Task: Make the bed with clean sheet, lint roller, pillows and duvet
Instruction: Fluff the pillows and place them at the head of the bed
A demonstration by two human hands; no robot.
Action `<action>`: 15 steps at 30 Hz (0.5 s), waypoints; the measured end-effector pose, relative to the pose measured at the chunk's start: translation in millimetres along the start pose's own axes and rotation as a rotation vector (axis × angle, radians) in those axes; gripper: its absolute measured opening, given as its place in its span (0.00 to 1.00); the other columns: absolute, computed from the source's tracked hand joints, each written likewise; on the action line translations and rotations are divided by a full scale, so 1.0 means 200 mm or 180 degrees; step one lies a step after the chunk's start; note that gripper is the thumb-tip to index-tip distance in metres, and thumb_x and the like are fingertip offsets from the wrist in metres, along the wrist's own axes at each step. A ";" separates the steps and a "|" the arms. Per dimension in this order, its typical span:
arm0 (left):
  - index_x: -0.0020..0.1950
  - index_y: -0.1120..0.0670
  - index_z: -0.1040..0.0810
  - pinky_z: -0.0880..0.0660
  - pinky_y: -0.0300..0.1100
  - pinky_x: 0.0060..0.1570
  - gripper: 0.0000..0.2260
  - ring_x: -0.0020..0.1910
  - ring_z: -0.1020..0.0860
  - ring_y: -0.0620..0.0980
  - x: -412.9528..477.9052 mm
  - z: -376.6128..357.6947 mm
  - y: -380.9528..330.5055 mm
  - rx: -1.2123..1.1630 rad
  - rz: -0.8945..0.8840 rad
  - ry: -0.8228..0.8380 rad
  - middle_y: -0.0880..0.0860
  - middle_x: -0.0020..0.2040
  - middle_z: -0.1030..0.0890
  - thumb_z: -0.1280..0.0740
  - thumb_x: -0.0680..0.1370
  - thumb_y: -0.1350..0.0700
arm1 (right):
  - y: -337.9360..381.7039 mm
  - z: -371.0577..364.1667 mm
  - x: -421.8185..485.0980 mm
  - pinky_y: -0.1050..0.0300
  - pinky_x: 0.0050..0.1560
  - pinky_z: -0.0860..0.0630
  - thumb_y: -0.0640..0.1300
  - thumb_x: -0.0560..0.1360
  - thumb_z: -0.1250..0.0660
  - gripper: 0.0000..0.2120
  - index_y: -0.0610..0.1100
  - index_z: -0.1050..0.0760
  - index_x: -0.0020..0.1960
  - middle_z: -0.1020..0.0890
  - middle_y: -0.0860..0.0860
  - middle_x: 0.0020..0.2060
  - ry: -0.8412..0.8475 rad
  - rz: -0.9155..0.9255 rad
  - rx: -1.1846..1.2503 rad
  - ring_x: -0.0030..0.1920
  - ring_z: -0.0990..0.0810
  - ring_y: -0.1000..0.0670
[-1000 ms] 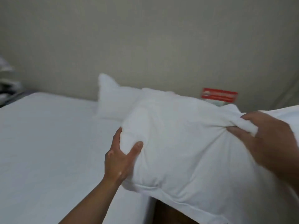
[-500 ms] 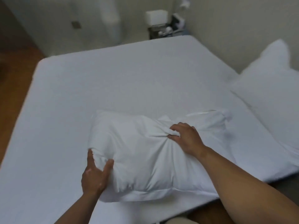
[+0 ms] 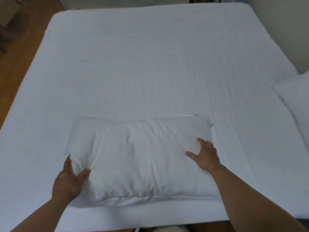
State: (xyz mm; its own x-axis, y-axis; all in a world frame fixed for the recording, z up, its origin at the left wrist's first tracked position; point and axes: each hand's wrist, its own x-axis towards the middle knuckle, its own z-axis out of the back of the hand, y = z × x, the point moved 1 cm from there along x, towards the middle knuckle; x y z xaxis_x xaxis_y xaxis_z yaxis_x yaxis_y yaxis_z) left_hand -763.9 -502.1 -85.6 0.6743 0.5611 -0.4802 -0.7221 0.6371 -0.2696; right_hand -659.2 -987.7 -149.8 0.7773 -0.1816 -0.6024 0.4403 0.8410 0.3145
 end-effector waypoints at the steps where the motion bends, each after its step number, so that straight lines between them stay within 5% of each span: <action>1: 0.81 0.51 0.49 0.32 0.59 0.62 0.44 0.65 0.27 0.71 0.01 0.00 0.00 0.0027 0.0018 -0.0004 0.68 0.69 0.28 0.29 0.74 0.39 | -0.04 0.01 0.06 0.39 0.75 0.40 0.75 0.62 0.29 0.57 0.56 0.51 0.81 0.47 0.44 0.79 0.0044 -0.0303 0.0177 0.78 0.44 0.38; 4: 0.80 0.51 0.48 0.33 0.59 0.63 0.49 0.66 0.28 0.70 0.02 -0.01 0.00 0.0004 0.0145 -0.0005 0.65 0.72 0.30 0.33 0.65 0.34 | -0.13 -0.01 0.19 0.39 0.78 0.46 0.79 0.52 0.27 0.69 0.59 0.59 0.81 0.52 0.41 0.80 0.0399 -0.0784 0.0713 0.79 0.49 0.37; 8: 0.80 0.50 0.50 0.31 0.61 0.62 0.46 0.64 0.27 0.71 0.02 -0.04 -0.01 -0.0032 0.0271 -0.0017 0.66 0.71 0.29 0.29 0.72 0.37 | -0.15 -0.13 0.25 0.49 0.75 0.35 0.75 0.47 0.21 0.70 0.60 0.51 0.80 0.34 0.55 0.76 0.0433 -0.0415 0.1561 0.74 0.32 0.48; 12: 0.81 0.52 0.47 0.32 0.59 0.64 0.40 0.65 0.28 0.71 -0.02 -0.03 -0.08 -0.0142 0.0332 -0.0134 0.67 0.69 0.27 0.28 0.76 0.45 | 0.01 -0.10 0.16 0.53 0.65 0.26 0.61 0.59 0.17 0.46 0.54 0.30 0.72 0.21 0.56 0.60 -0.0021 -0.0042 0.1671 0.62 0.22 0.50; 15: 0.80 0.52 0.43 0.31 0.57 0.65 0.40 0.66 0.27 0.68 -0.06 0.02 -0.14 -0.0457 0.0085 -0.0183 0.63 0.70 0.27 0.29 0.75 0.40 | 0.18 -0.04 0.02 0.51 0.60 0.22 0.52 0.66 0.19 0.29 0.51 0.22 0.65 0.16 0.53 0.54 -0.0270 0.0213 0.1861 0.56 0.18 0.47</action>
State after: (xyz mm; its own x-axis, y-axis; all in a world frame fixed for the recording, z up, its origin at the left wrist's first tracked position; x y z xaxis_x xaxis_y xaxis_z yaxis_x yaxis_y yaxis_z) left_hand -751.0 -524.0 -69.8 0.6592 0.6088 -0.4413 -0.7519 0.5417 -0.3758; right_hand -643.3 -953.2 -146.9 0.8345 -0.1983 -0.5141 0.5449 0.4360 0.7162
